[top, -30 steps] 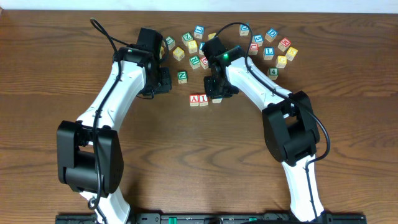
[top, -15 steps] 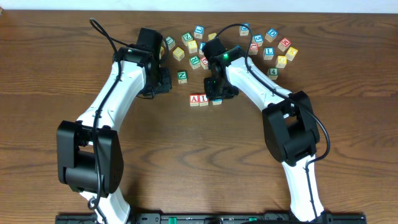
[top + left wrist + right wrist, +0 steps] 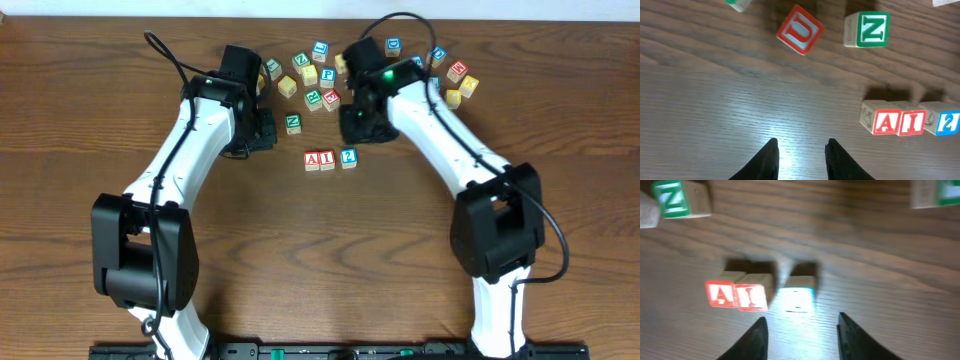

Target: Spell out AI2

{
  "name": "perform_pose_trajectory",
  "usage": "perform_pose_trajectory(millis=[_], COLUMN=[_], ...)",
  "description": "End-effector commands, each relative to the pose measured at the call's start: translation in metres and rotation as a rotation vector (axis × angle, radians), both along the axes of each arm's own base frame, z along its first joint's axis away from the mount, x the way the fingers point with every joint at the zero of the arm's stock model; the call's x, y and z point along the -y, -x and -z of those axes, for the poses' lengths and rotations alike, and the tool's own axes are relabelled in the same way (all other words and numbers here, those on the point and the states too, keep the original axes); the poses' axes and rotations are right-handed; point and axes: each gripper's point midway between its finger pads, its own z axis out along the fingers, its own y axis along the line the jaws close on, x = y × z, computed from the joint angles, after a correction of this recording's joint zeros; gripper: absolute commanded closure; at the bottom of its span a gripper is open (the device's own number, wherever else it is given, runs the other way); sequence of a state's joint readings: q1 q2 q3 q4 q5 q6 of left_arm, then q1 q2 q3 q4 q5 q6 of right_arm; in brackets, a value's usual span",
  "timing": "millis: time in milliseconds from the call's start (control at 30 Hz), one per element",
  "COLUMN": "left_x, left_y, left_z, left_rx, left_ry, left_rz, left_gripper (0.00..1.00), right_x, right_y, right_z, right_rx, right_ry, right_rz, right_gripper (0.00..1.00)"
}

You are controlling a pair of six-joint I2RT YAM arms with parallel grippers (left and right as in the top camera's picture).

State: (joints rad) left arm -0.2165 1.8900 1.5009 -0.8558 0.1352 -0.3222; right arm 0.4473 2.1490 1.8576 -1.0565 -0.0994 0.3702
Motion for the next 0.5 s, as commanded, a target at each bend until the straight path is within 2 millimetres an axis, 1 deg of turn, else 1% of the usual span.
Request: perform_pose_trajectory(millis=[0, 67, 167, 233, 300, 333, 467], left_x=[0.006, 0.009, 0.015, 0.017, 0.018, 0.017, 0.017], left_y=[0.004, 0.007, 0.010, 0.012, 0.014, 0.014, 0.015], left_z=[0.015, 0.023, 0.035, 0.042, 0.049, 0.051, 0.057], left_rx=[-0.057, -0.082, -0.125, -0.147, -0.165, -0.170, -0.184], left_ry=[0.037, 0.054, 0.080, 0.090, 0.090, 0.089, 0.086], left_rz=[-0.021, -0.019, -0.013, -0.010, -0.011, -0.011, -0.012], left_gripper=[0.69, 0.70, 0.78, 0.80, 0.81, 0.85, 0.89], right_x=[0.024, 0.034, 0.051, 0.057, 0.059, 0.059, 0.050], right_y=[-0.006, -0.005, 0.000, 0.005, 0.009, 0.011, 0.016], right_z=[-0.002, 0.002, 0.015, 0.022, 0.029, 0.034, 0.047], right_rx=[-0.009, -0.028, -0.069, -0.092, -0.107, -0.112, -0.116], right_ry=[0.009, 0.018, 0.034, 0.038, 0.040, 0.038, 0.017], right_rz=[0.045, 0.060, 0.090, 0.099, 0.101, 0.101, 0.085], right_gripper=[0.62, 0.62, 0.64, 0.65, 0.66, 0.66, 0.66])
